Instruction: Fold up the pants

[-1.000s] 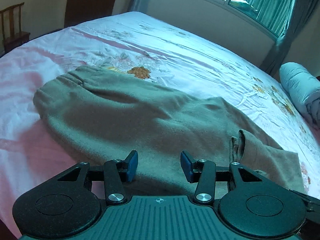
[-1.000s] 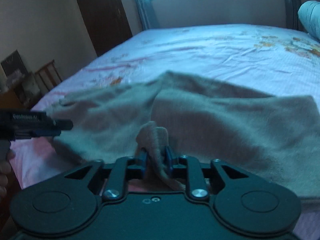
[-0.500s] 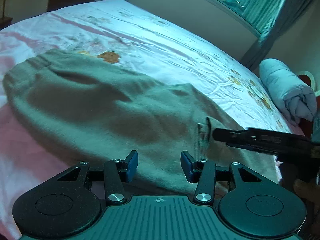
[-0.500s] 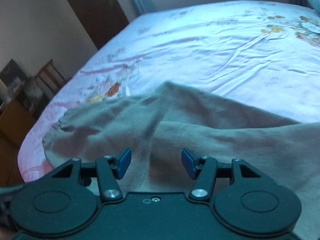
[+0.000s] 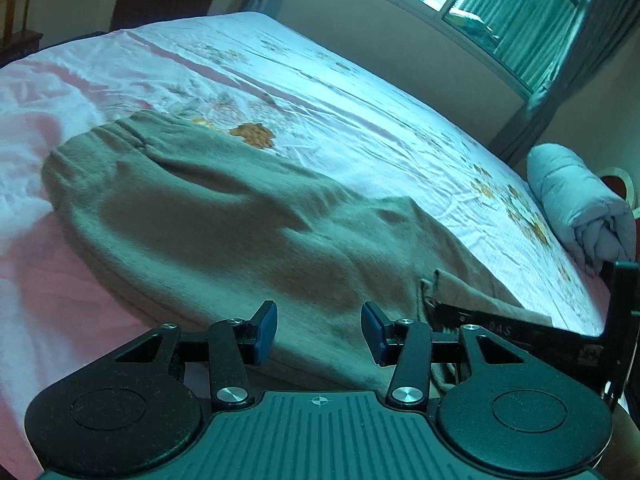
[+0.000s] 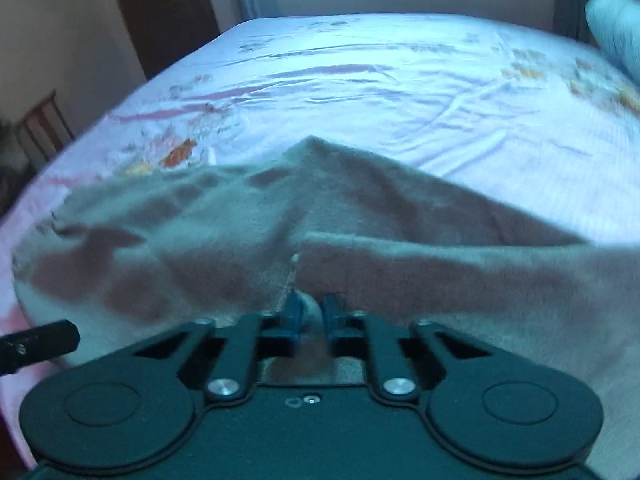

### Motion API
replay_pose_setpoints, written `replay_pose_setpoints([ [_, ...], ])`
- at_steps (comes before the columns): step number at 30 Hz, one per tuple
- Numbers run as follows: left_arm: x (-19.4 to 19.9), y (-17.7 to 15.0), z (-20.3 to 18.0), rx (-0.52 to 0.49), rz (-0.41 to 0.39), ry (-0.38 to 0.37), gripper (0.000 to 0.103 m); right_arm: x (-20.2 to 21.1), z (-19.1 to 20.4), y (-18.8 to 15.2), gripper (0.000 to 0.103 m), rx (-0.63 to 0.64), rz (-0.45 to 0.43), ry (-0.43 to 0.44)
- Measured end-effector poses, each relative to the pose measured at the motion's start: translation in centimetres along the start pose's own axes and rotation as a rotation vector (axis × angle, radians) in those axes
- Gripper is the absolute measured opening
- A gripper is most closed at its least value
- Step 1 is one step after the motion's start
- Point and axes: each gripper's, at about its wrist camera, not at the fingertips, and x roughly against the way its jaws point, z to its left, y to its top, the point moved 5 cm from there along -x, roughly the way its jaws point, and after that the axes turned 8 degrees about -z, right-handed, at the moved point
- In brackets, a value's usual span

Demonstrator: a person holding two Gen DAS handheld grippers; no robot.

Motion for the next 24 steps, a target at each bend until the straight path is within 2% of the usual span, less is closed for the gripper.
replay_pose_setpoints([
  [6,0.7,0.2,1.1,0.015,-0.023,0.012,0.047,0.7,1.2,0.4,0.000,0.059,-0.046,-0.024],
  [8,0.7,0.2,1.5,0.023,-0.025,0.014,0.047,0.3,1.6,0.3,0.010,0.049,-0.002,-0.038],
  [10,0.8,0.3,1.8,0.032,-0.029,0.016,0.047,-0.1,2.0,0.4,0.027,0.033,0.028,-0.038],
  [14,0.9,0.7,2.5,0.022,-0.042,0.032,0.047,-0.8,3.5,-0.2,0.033,0.114,0.061,-0.062],
  [15,0.9,0.8,2.8,0.019,-0.042,0.040,0.047,-1.0,3.8,-0.4,0.031,0.148,0.062,-0.072],
  [17,0.5,1.0,3.4,0.007,-0.029,0.066,0.047,-1.2,3.7,-0.6,0.016,0.172,0.045,-0.078],
  [18,0.4,1.1,3.6,0.003,-0.026,0.070,0.047,-1.0,3.2,-0.5,0.006,0.155,0.036,-0.079],
  [19,0.2,1.1,3.9,0.000,-0.024,0.075,0.047,-0.8,2.5,-0.3,0.002,0.110,0.033,-0.058],
  [21,-0.2,1.2,4.2,-0.010,-0.018,0.089,0.047,-0.3,1.9,0.0,0.000,0.052,0.017,-0.043],
  [24,-0.1,1.4,4.2,-0.005,-0.026,0.089,0.047,0.4,2.2,0.3,0.000,0.052,-0.025,-0.047],
])
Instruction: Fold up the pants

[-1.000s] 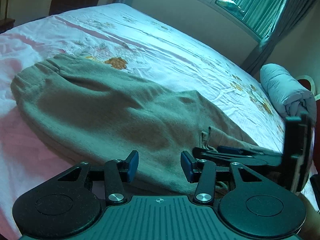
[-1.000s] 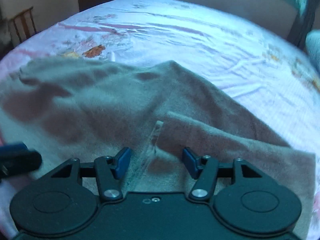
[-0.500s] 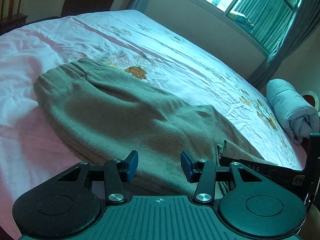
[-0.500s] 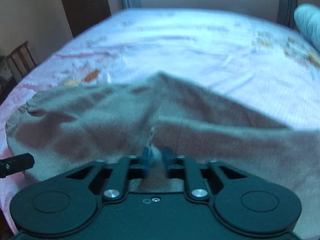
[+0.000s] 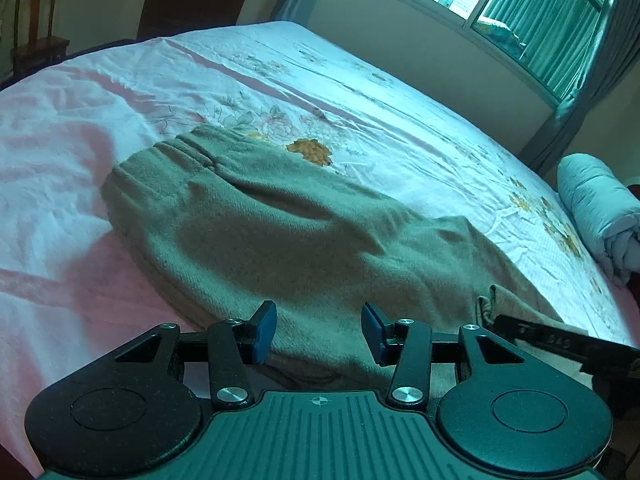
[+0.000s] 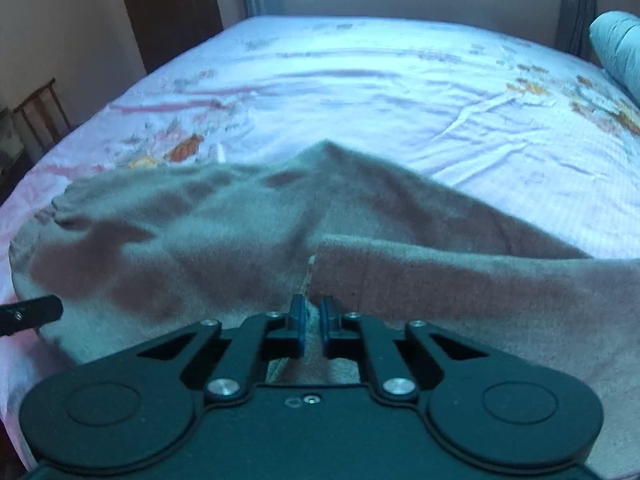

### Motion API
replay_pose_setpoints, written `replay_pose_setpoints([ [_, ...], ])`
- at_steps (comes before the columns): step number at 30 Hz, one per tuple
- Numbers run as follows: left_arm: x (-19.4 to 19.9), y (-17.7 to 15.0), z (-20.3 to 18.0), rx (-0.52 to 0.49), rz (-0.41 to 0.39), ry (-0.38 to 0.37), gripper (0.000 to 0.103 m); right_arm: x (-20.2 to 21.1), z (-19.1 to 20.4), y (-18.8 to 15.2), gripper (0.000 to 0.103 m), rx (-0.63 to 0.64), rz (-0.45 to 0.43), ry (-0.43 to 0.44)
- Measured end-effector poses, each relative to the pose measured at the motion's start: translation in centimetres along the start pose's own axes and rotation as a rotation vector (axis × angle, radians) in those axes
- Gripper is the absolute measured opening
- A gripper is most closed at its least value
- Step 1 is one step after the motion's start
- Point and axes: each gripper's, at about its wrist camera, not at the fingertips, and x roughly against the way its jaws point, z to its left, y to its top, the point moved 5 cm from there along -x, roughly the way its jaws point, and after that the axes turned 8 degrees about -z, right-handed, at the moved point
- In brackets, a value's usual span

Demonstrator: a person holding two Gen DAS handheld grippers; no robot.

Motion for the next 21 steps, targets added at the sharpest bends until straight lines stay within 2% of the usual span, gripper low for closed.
replay_pose_setpoints([
  [7,0.4,0.3,0.2,0.009,-0.010,0.003,0.047,2.2,0.1,3.1,0.000,-0.057,-0.125,0.023],
  [9,0.5,0.2,0.3,0.015,-0.010,0.003,0.047,1.8,-0.1,2.5,0.000,-0.067,-0.054,0.036],
  [11,0.4,0.0,0.3,0.012,-0.006,0.001,0.047,1.9,-0.5,0.9,0.018,-0.078,0.004,0.026],
  [12,0.3,0.0,0.3,0.009,-0.004,0.003,0.047,2.4,-0.4,0.3,0.034,-0.077,-0.002,0.027],
  [13,0.2,-0.1,0.3,0.008,-0.001,0.005,0.047,3.0,-0.2,-0.2,0.045,-0.062,-0.015,0.035],
  [16,0.3,0.0,0.2,0.012,-0.003,0.006,0.047,4.3,1.1,-1.7,0.045,0.088,-0.023,0.039],
  [21,0.7,0.2,0.3,0.017,-0.011,0.009,0.047,2.7,3.6,-4.6,0.048,0.360,0.063,-0.014],
])
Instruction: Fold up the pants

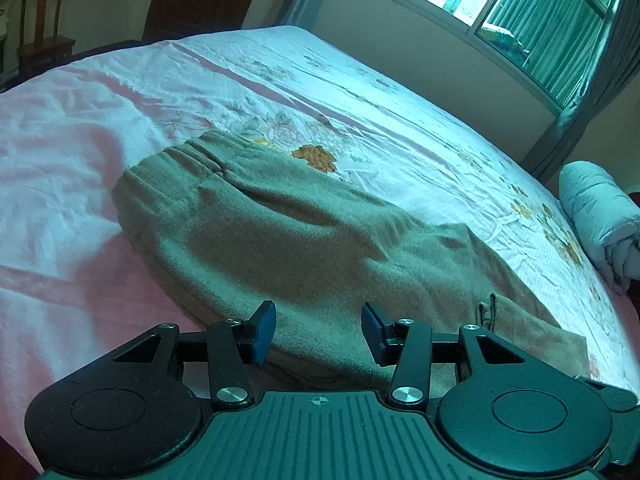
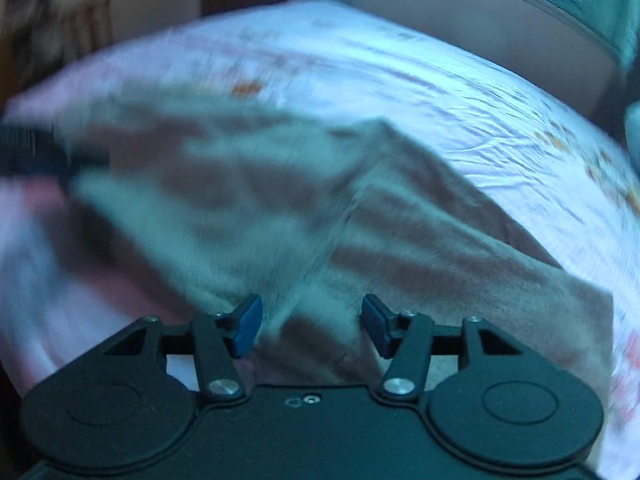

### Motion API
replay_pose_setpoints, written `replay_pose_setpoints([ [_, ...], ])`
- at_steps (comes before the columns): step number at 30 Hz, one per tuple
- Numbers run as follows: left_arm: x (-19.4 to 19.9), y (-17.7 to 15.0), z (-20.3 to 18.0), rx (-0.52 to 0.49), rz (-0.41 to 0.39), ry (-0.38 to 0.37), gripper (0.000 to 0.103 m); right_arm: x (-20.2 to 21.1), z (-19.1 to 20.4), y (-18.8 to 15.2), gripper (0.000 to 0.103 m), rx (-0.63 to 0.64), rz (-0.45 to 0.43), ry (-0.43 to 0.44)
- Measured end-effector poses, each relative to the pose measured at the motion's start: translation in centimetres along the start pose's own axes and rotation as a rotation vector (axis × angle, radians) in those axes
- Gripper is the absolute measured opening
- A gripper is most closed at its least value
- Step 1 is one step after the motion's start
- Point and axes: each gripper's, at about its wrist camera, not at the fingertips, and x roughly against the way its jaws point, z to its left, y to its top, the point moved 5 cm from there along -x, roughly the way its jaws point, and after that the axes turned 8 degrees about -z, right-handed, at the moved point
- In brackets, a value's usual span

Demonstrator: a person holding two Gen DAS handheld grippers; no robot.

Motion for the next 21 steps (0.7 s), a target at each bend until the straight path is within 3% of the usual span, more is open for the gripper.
replay_pose_setpoints([
  [2,0.3,0.0,0.2,0.000,-0.004,0.002,0.047,-0.3,-0.4,-0.1,0.044,-0.074,-0.006,0.011],
  [3,0.4,0.0,0.3,0.000,-0.003,0.003,0.047,-0.4,-1.3,-0.1,0.036,-0.163,-0.009,0.032],
  [4,0.4,0.0,0.4,0.002,-0.002,0.004,0.047,-0.2,-2.4,0.0,0.019,-0.246,-0.017,0.060],
  [5,0.3,0.0,0.6,0.007,-0.001,0.005,0.047,0.0,-3.5,0.1,0.009,-0.325,-0.028,0.096],
  [7,0.1,0.0,0.7,0.018,0.004,0.005,0.047,0.4,-4.5,0.4,0.007,-0.346,-0.044,0.097],
  [11,0.1,-0.1,0.6,0.016,0.000,0.007,0.047,0.7,-3.5,0.8,0.010,-0.235,-0.045,0.071],
  [13,0.1,-0.1,0.7,0.022,0.003,0.006,0.047,0.9,-2.0,1.1,0.025,-0.130,-0.035,0.063],
  [18,0.1,-0.2,0.7,0.017,0.005,0.004,0.047,1.0,0.6,0.1,0.039,0.038,-0.019,0.029],
  [21,0.1,-0.2,0.7,0.028,0.007,0.005,0.047,0.8,0.4,-0.2,0.032,0.024,-0.015,0.020],
])
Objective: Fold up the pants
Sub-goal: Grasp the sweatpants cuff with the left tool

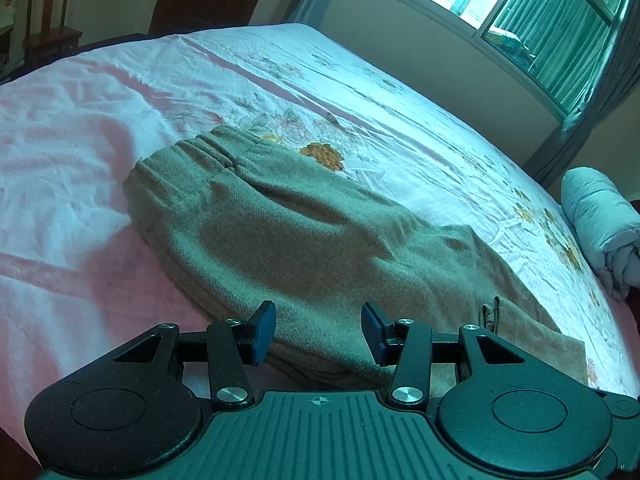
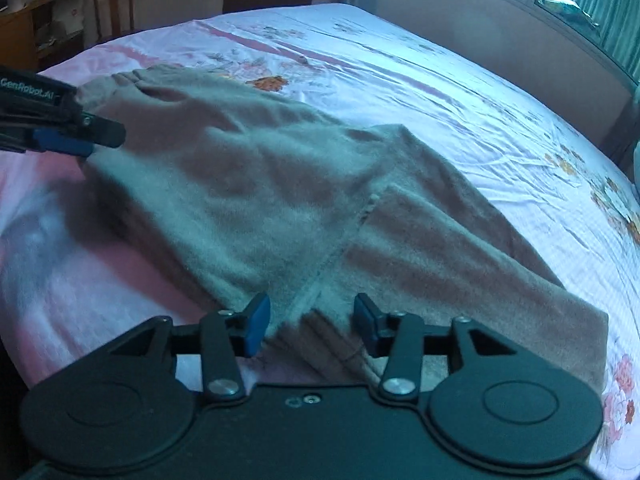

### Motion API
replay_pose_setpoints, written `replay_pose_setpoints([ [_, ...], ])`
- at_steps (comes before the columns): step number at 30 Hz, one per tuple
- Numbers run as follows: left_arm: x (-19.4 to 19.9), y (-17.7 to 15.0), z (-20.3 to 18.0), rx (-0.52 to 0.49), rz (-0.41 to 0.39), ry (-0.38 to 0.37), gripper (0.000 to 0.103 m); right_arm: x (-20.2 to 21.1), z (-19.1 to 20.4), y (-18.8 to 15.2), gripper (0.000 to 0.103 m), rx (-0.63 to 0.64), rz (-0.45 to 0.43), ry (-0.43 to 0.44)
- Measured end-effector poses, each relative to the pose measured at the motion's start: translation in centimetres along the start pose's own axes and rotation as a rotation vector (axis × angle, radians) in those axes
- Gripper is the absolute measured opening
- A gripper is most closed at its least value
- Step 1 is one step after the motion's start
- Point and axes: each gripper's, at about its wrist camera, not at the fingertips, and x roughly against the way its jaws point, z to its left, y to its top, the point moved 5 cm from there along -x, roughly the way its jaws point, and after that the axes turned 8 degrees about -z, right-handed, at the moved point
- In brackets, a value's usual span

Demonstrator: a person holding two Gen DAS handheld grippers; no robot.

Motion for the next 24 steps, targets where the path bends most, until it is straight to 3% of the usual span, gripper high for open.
replay_pose_setpoints([
  [3,0.0,0.0,0.0,0.001,0.000,-0.001,0.047,0.1,-1.2,0.0,0.010,-0.055,-0.008,0.004],
  [6,0.0,0.1,0.0,0.004,-0.001,-0.001,0.047,1.0,-2.7,0.6,0.008,-0.137,-0.061,0.001],
  [9,-0.1,0.2,0.1,0.004,-0.007,0.001,0.047,3.0,-5.2,2.3,0.008,-0.264,-0.175,-0.041],
  [12,-0.2,0.3,0.3,0.008,-0.007,0.006,0.047,5.4,-5.8,4.5,0.008,-0.280,-0.297,-0.081],
  [14,-0.1,0.4,0.4,0.012,-0.008,0.007,0.047,4.9,-4.7,4.4,0.008,-0.266,-0.286,-0.059],
  [17,0.1,0.4,0.4,0.002,-0.007,0.010,0.047,1.2,-2.5,1.5,0.009,-0.246,-0.158,-0.038],
  [18,0.1,0.4,0.5,-0.002,-0.006,0.010,0.047,0.0,-2.0,0.4,0.011,-0.252,-0.110,-0.033],
  [20,0.2,0.4,0.8,-0.003,-0.003,0.015,0.047,-0.4,-1.2,-0.4,0.019,-0.235,-0.123,-0.045],
  [22,0.3,0.6,1.2,0.008,-0.001,0.023,0.047,-0.2,-0.6,0.1,0.045,-0.212,-0.113,-0.012],
  [24,0.7,0.7,1.7,0.024,-0.004,0.034,0.047,0.6,-0.7,0.9,0.046,-0.233,-0.128,0.030],
])
